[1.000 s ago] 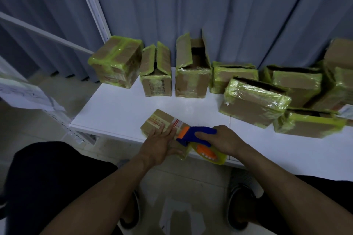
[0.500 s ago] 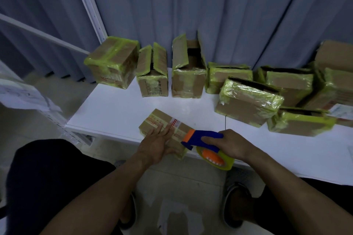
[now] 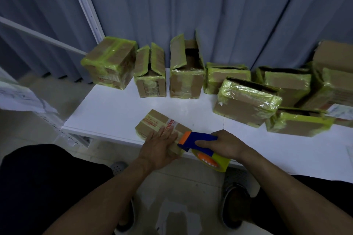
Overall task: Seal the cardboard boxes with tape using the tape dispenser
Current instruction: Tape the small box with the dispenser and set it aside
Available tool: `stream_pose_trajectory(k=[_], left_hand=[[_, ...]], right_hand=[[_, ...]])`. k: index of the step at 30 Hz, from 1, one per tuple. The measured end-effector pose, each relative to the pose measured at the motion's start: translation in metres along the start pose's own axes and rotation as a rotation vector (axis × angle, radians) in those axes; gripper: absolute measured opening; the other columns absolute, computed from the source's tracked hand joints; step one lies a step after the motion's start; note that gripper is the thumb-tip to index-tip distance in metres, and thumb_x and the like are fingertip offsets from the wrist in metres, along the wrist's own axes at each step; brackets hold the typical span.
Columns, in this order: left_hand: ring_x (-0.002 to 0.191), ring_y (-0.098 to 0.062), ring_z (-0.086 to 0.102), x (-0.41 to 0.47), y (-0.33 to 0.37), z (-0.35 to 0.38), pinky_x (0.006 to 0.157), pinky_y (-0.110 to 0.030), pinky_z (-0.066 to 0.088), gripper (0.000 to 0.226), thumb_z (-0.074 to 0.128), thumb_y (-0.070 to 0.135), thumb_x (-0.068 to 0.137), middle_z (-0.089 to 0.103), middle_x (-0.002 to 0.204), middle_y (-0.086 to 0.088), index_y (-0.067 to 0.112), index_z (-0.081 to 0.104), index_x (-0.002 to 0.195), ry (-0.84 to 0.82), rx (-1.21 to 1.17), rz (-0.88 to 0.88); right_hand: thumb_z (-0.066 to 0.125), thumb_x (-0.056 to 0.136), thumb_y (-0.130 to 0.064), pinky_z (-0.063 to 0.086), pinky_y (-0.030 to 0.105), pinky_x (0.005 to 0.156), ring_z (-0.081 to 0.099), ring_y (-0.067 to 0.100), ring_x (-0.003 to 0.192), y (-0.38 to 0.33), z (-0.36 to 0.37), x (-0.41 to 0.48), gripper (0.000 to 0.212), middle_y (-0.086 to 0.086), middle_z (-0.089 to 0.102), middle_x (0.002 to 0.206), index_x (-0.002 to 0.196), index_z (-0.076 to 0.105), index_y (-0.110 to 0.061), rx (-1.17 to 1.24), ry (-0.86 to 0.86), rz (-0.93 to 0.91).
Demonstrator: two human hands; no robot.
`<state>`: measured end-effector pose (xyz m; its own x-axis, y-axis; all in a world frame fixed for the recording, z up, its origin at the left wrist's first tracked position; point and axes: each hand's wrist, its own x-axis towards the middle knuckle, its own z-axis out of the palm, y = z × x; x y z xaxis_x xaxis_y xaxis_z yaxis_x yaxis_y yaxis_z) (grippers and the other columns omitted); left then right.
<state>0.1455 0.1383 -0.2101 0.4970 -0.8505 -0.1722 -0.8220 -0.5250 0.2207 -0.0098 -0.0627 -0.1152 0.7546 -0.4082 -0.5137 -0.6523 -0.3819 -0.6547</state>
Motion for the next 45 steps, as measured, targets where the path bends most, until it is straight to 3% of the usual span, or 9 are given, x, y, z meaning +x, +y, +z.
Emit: stream_pose_trajectory(k=[5,9,15,22,31,37,45], left_hand=[[0.153,-0.019,-0.006,0.002,-0.003,-0.006,0.12,-0.043,-0.007,0.087,0.049,0.071,0.088,-0.003,0.165,0.009,0.036,0.011,0.158,-0.027,-0.008,-0.018],[0.153,-0.019,-0.008,0.002,-0.003,-0.007,0.117,-0.044,-0.011,0.086,0.05,0.07,0.088,-0.004,0.165,0.01,0.037,0.011,0.158,-0.028,-0.008,-0.036],[0.153,-0.018,-0.008,0.003,-0.006,-0.008,0.119,-0.048,-0.009,0.085,0.05,0.071,0.088,-0.005,0.165,0.013,0.04,0.011,0.157,-0.047,0.0,-0.036],[0.153,-0.017,-0.008,0.005,-0.011,-0.007,0.115,-0.041,-0.015,0.084,0.051,0.07,0.088,-0.006,0.164,0.015,0.043,0.009,0.155,-0.04,-0.021,-0.024],[0.152,-0.015,-0.008,0.006,-0.008,-0.009,0.116,-0.04,-0.016,0.086,0.064,0.064,0.084,0.0,0.164,0.015,0.043,0.018,0.154,-0.038,-0.14,-0.039],[0.152,-0.017,-0.009,0.007,-0.005,-0.012,0.118,-0.046,-0.016,0.089,0.067,0.06,0.084,0.0,0.164,0.013,0.037,0.019,0.156,-0.055,-0.141,-0.037],[0.152,-0.018,-0.011,0.01,-0.009,-0.007,0.118,-0.051,-0.016,0.091,0.066,0.06,0.084,-0.003,0.163,0.013,0.037,0.016,0.156,-0.068,-0.119,-0.022]], right_hand=[[0.073,0.086,-0.056,0.047,0.023,0.063,0.069,0.014,0.075,-0.003,0.005,0.005,0.042,0.003,0.074,0.086,0.09,0.071,-0.014,-0.029,-0.023,0.038],[0.066,0.08,-0.075,0.048,0.024,0.065,0.071,0.015,0.077,0.0,0.012,0.006,0.063,0.001,0.074,0.085,0.093,0.07,-0.014,-0.053,0.007,0.02],[0.067,0.083,-0.07,0.049,0.024,0.065,0.071,0.015,0.078,0.006,0.011,-0.002,0.055,0.0,0.074,0.086,0.092,0.069,-0.016,-0.058,0.003,0.013],[0.072,0.082,-0.066,0.046,0.022,0.062,0.067,0.012,0.063,0.028,-0.004,-0.021,0.055,0.005,0.075,0.079,0.085,0.073,-0.011,0.032,-0.041,0.062],[0.069,0.084,-0.067,0.047,0.025,0.067,0.069,0.017,0.073,0.042,0.009,-0.006,0.06,0.007,0.076,0.086,0.091,0.075,-0.008,0.015,-0.088,0.104],[0.066,0.085,-0.069,0.043,0.024,0.063,0.061,0.014,0.063,0.034,0.019,0.014,0.055,0.001,0.067,0.072,0.076,0.064,-0.015,-0.044,-0.111,0.113],[0.069,0.083,-0.069,0.046,0.027,0.063,0.062,0.015,0.062,0.026,0.025,0.031,0.057,0.002,0.068,0.072,0.079,0.065,-0.013,-0.086,-0.063,0.103]])
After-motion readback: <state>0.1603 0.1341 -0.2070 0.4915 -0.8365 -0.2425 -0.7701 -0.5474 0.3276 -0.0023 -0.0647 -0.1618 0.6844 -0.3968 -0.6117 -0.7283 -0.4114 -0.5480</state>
